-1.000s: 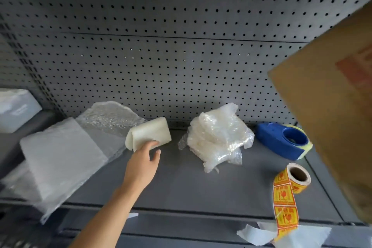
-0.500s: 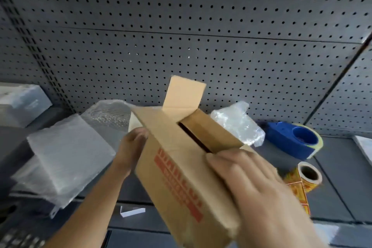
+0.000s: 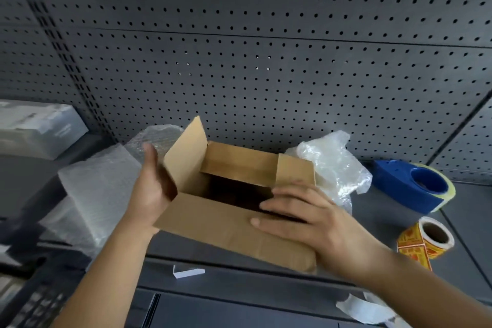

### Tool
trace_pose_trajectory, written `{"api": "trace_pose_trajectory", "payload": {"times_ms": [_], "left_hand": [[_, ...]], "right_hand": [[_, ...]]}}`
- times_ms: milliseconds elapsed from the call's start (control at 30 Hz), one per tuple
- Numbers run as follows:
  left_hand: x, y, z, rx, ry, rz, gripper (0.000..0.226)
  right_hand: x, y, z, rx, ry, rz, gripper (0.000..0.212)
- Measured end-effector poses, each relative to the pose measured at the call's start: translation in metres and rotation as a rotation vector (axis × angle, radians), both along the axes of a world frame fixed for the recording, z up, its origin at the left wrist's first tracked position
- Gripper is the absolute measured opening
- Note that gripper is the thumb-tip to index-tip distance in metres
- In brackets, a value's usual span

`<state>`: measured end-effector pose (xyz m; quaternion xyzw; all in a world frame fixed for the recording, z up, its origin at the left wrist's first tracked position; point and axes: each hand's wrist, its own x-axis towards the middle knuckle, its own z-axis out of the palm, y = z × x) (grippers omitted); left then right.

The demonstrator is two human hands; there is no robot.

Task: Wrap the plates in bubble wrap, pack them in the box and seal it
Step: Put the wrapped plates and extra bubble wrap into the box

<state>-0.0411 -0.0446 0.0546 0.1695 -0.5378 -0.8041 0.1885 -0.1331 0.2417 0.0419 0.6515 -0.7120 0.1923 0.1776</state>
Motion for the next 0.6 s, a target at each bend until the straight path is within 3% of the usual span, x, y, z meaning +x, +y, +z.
{"api": "trace_pose_trajectory", "payload": {"times_ms": [33,133,233,333,433,600], "left_hand": [[-0.002,0.001,0.003,-0.001,0.052,-0.009,0.077],[0.001,0.006,0.024,-0.241,0.109,-0.021,0.09],[-0.003,0.0,0.041,-0.411,0.16,-0.045,0.082],[-0.002,-0.004,0.057,-0.81,0.115,-0.085,0.047],[0.001,-0.009,0.057,-1.067,-0.084,-0.159,0.019],[0.004,-0.018,0.043,-1.377,-0.066,-0.154,0.03]], "right_hand": [[-0.007,0.001,0.001,0.01,0.005,0.029,0.043],[-0.021,0.001,0.011,0.018,-0.012,0.003,0.058],[-0.018,0.001,0.009,0.014,-0.009,-0.022,0.067],[-0.016,0.007,0.01,-0.052,0.014,-0.051,0.054],[-0.012,0.014,0.009,-0.102,0.047,-0.155,0.043],[-0.008,0.041,0.007,-0.211,0.059,-0.347,0.032]]}}
